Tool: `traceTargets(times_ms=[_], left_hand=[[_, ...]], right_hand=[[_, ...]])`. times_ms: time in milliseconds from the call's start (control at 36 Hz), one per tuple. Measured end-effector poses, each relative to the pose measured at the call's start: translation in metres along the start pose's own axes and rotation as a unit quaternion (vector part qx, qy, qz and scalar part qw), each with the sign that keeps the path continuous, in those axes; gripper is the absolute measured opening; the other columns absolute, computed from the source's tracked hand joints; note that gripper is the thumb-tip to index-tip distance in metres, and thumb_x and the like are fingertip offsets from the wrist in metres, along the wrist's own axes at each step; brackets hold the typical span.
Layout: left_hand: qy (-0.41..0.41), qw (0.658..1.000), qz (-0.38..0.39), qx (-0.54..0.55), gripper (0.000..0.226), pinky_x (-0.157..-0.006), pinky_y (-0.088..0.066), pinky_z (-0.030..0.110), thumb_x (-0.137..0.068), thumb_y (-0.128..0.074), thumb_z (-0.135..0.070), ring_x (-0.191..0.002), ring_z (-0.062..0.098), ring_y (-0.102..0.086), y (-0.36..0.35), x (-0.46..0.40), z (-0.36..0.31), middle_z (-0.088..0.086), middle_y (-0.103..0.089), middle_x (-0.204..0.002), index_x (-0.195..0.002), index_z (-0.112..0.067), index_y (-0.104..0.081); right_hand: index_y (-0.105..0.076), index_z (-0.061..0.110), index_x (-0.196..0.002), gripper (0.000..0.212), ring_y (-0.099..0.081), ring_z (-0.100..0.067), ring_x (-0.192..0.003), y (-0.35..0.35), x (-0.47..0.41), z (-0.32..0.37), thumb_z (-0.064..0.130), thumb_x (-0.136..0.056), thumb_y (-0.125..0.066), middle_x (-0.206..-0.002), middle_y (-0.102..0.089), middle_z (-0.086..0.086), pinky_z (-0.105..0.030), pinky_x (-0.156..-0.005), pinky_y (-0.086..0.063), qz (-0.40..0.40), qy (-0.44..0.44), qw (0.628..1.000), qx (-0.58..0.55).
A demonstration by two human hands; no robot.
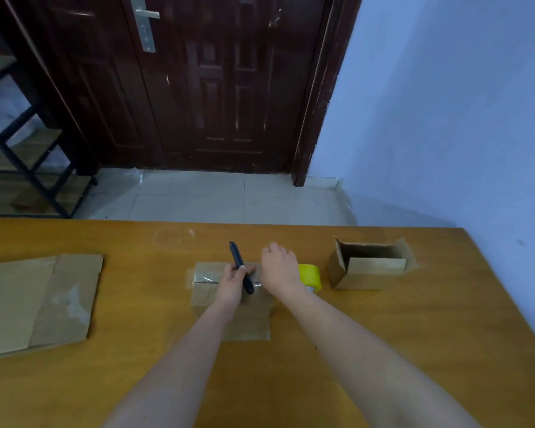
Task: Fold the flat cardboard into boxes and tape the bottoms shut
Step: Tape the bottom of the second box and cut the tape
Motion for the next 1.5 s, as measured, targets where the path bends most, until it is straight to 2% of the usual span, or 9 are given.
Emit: traceTargets(times_ms=[278,389,528,639,722,778,889,1000,1500], left_hand=[[0.043,0.996,0.02,0.071,0.016,-0.072,-0.047,0.032,-0.102,-0.04,-0.021,-0.092,0.023,-0.059,0.001,-0.011,0.007,0.008,-0.061,-0.095,-0.098,-0.012,-0.052],[0.035,0.997,0.039,0.052,0.021,-0.068,-0.046,0.031,-0.102,-0.039,-0.025,-0.099,0.026,-0.058,-0.001,-0.012,0.007,0.012,-0.062,-0.105,-0.103,-0.014,-0.057],[-0.005,0.998,0.058,0.007,0.024,-0.09,-0.044,0.033,-0.101,-0.038,-0.027,-0.103,0.019,-0.057,-0.006,-0.013,0.003,0.005,-0.061,-0.111,-0.121,-0.018,-0.05],[-0.023,0.993,0.059,-0.099,0.022,-0.069,-0.041,0.019,-0.099,-0.045,-0.026,-0.099,0.013,-0.051,-0.008,-0.008,0.0,-0.001,-0.055,-0.118,-0.12,-0.024,-0.053],[-0.084,0.969,0.111,-0.203,0.047,-0.097,-0.045,0.027,-0.096,-0.04,-0.001,-0.127,0.015,-0.044,-0.018,-0.001,0.002,-0.001,-0.044,-0.145,-0.14,-0.017,-0.041],[-0.127,0.938,0.129,-0.296,0.052,-0.115,-0.029,0.033,-0.093,-0.044,0.0,-0.142,0.016,-0.027,-0.025,0.005,0.003,-0.002,-0.03,-0.153,-0.141,-0.018,-0.041],[-0.186,0.906,0.136,-0.356,0.043,-0.114,-0.014,0.024,-0.093,-0.053,-0.007,-0.147,0.012,-0.009,-0.033,0.006,0.003,-0.003,-0.021,-0.157,-0.134,-0.02,-0.049],[-0.192,0.906,0.136,-0.351,0.039,-0.114,-0.015,0.023,-0.093,-0.054,-0.008,-0.147,0.011,-0.009,-0.034,0.006,0.002,-0.003,-0.021,-0.157,-0.13,-0.021,-0.051],[-0.177,0.912,0.128,-0.347,0.042,-0.117,-0.015,0.029,-0.092,-0.058,-0.01,-0.146,0.01,-0.01,-0.031,0.006,0.002,-0.006,-0.023,-0.156,-0.131,-0.024,-0.052]], right_hand=[[-0.061,0.006,-0.115,0.029,-0.062,-0.03,-0.099,-0.032,0.011,0.02,0.025,-0.096,-0.048,-0.111,-0.066,-0.015,-0.037,-0.085,-0.052,0.097,-0.088,0.898,-0.419],[-0.051,0.004,-0.127,0.03,-0.058,-0.021,-0.064,-0.039,0.011,0.019,0.007,-0.097,-0.046,-0.109,-0.063,-0.018,-0.026,-0.056,-0.052,0.148,-0.099,0.855,-0.488],[-0.05,-0.002,-0.127,0.034,-0.051,-0.025,-0.084,-0.036,0.01,0.008,0.006,-0.098,-0.033,-0.078,-0.053,-0.004,-0.029,-0.07,-0.042,0.143,-0.113,0.865,-0.467],[-0.049,-0.002,-0.117,0.029,-0.054,-0.032,-0.098,-0.018,0.009,-0.029,0.016,-0.099,-0.035,-0.111,-0.057,-0.022,-0.033,-0.073,-0.037,0.056,-0.163,0.879,-0.445],[-0.049,0.005,-0.108,0.029,-0.052,-0.028,-0.086,-0.005,0.012,-0.055,0.031,-0.095,-0.045,-0.101,-0.054,-0.012,-0.034,-0.071,-0.041,-0.01,-0.178,0.912,-0.37],[-0.049,0.007,-0.115,0.041,-0.053,-0.027,-0.101,0.002,0.012,-0.064,0.04,-0.092,-0.049,-0.11,-0.052,-0.008,-0.038,-0.082,-0.044,-0.03,-0.155,0.957,-0.244],[-0.045,0.008,-0.127,0.05,-0.041,-0.031,-0.124,-0.015,0.011,-0.076,0.041,-0.09,-0.054,-0.126,-0.051,-0.008,-0.046,-0.105,-0.029,0.081,-0.133,0.975,-0.157],[-0.041,0.005,-0.131,0.055,-0.052,-0.027,-0.113,-0.033,0.017,-0.084,0.036,-0.09,-0.062,-0.125,-0.053,-0.011,-0.042,-0.099,-0.043,0.179,-0.132,0.939,-0.261],[-0.052,0.011,-0.122,0.056,-0.057,-0.024,-0.11,-0.055,0.011,-0.095,0.056,-0.089,-0.053,-0.115,-0.062,-0.005,-0.044,-0.106,-0.027,0.188,-0.13,0.972,-0.051]])
Point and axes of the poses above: each hand's wrist, its own x-axis away from the middle knuckle, its own y-axis out of the back of the hand, z = x × y, the point moved 10 cm from there along -x, towards the middle knuckle
